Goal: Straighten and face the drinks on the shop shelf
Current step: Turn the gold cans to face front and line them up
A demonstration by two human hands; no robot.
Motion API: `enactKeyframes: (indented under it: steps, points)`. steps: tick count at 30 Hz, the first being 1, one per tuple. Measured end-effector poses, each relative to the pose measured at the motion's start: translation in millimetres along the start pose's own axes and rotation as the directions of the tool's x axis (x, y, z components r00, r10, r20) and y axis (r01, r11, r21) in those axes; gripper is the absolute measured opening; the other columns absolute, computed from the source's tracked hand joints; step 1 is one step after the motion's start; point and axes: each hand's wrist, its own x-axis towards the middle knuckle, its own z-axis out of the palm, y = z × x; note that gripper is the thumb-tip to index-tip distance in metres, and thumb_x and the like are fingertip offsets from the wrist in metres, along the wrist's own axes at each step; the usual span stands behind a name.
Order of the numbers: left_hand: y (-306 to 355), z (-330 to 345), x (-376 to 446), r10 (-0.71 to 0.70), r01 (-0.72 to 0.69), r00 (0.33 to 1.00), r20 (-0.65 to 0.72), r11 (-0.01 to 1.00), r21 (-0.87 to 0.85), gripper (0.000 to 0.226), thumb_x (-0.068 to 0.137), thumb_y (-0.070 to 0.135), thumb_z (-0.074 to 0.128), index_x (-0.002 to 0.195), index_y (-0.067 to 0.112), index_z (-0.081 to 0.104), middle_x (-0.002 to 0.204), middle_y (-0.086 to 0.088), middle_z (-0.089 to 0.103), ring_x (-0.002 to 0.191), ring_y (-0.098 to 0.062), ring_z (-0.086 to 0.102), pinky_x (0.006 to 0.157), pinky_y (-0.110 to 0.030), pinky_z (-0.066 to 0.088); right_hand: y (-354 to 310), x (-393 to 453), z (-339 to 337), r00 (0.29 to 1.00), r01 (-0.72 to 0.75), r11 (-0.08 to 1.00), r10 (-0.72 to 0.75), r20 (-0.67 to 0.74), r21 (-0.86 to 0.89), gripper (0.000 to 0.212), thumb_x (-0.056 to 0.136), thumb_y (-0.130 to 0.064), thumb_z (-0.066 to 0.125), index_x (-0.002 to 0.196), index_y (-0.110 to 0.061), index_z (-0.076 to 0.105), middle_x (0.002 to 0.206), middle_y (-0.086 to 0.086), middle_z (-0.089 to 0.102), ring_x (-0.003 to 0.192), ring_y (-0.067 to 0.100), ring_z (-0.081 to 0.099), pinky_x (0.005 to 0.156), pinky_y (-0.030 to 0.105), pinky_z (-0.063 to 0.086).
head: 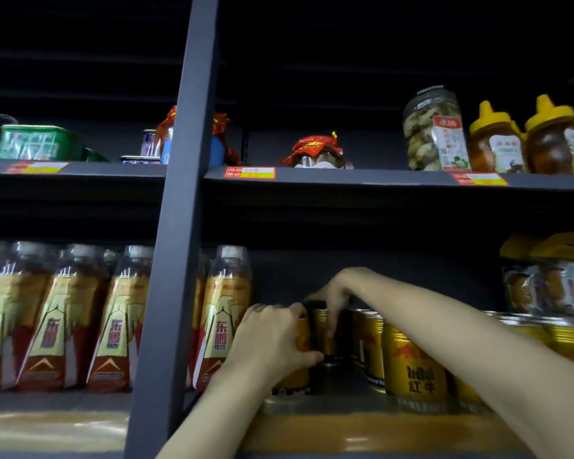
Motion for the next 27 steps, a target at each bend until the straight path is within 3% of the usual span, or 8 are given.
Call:
enactKeyframes:
  steps: [5, 8, 11, 13, 18, 24, 27]
  points:
    - [-2, -5, 3, -0.011, 0.018, 0.998, 0.064, 0.992, -0.122, 0.064, 0.077, 0.052, 0.065, 0.132, 0.028, 0.043, 0.127, 0.002, 0.054, 0.117, -0.016, 0.05, 0.094, -0.026, 0.038, -3, -7, 3, 0.996, 0.071, 0.996, -0.068, -0.058, 0.057, 0.065, 0.079, -0.019, 0.073, 0.135, -0.029, 0.042, 0.142, 0.003, 0.038, 0.125, 0.028, 0.043, 0.099, 0.041, 0.046]
    - [-3, -8, 3, -0.038, 0.066, 0.992, 0.119, 0.966, -0.248, 0.061, 0.075, 0.046, 0.071, 0.129, 0.03, 0.046, 0.129, 0.004, 0.053, 0.116, -0.015, 0.05, 0.085, -0.023, 0.042, 0, -16, 4, 0.982, 0.138, 0.984, -0.121, -0.144, 0.11, 0.046, 0.081, -0.008, 0.069, 0.123, -0.02, 0.054, 0.124, 0.006, 0.051, 0.105, 0.021, 0.052, 0.082, 0.032, 0.052]
    - [-6, -11, 5, -0.03, 0.106, 0.981, 0.193, 0.912, -0.395, 0.061, 0.072, 0.038, 0.075, 0.125, 0.032, 0.045, 0.126, 0.006, 0.052, 0.113, -0.014, 0.05, 0.082, -0.022, 0.047, 5, -29, 6, 0.964, 0.174, 0.957, -0.117, -0.237, 0.234, 0.038, 0.083, 0.004, 0.06, 0.117, -0.011, 0.057, 0.093, 0.002, 0.058, 0.081, 0.014, 0.056, 0.064, 0.024, 0.049]
    - [-8, -14, 7, 0.01, 0.108, 0.972, 0.237, 0.871, -0.479, 0.062, 0.069, 0.035, 0.078, 0.121, 0.035, 0.043, 0.125, 0.008, 0.051, 0.111, -0.012, 0.05, 0.083, -0.023, 0.05, 8, -39, 9, 0.953, 0.188, 0.936, -0.101, -0.285, 0.297, 0.041, 0.082, 0.008, 0.059, 0.119, -0.008, 0.052, 0.085, 0.0, 0.06, 0.082, 0.017, 0.058, 0.064, 0.025, 0.049]
    - [-9, -18, 9, 0.047, 0.127, 0.953, 0.299, 0.834, -0.537, 0.064, 0.068, 0.034, 0.079, 0.114, 0.044, 0.037, 0.121, 0.015, 0.048, 0.108, -0.008, 0.049, 0.075, -0.016, 0.048, 21, -52, 19, 0.919, 0.283, 0.868, -0.124, -0.374, 0.408, 0.04, 0.085, 0.001, 0.059, 0.115, -0.019, 0.043, 0.09, -0.004, 0.066, 0.085, 0.011, 0.061, 0.078, 0.027, 0.05]
    - [-8, -28, 7, 0.019, 0.176, 0.917, 0.397, 0.876, -0.449, 0.073, 0.071, 0.04, 0.076, 0.133, 0.033, 0.038, 0.126, 0.005, 0.049, 0.11, -0.011, 0.049, 0.083, -0.023, 0.049, 23, -64, 26, 0.91, 0.329, 0.847, -0.167, -0.379, 0.417, 0.035, 0.086, -0.003, 0.061, 0.11, -0.024, 0.046, 0.091, -0.006, 0.065, 0.096, 0.015, 0.061, 0.081, 0.024, 0.048]
    - [-7, -31, 6, -0.008, 0.201, 0.904, 0.428, 0.891, -0.406, 0.075, 0.072, 0.041, 0.075, 0.136, 0.031, 0.035, 0.13, 0.001, 0.049, 0.113, -0.014, 0.05, 0.086, -0.025, 0.05, 17, -65, 23, 0.891, 0.354, 0.864, -0.196, -0.41, 0.357, 0.043, 0.085, -0.013, 0.067, 0.121, -0.028, 0.049, 0.113, -0.005, 0.055, 0.109, 0.015, 0.053, 0.09, 0.031, 0.048]
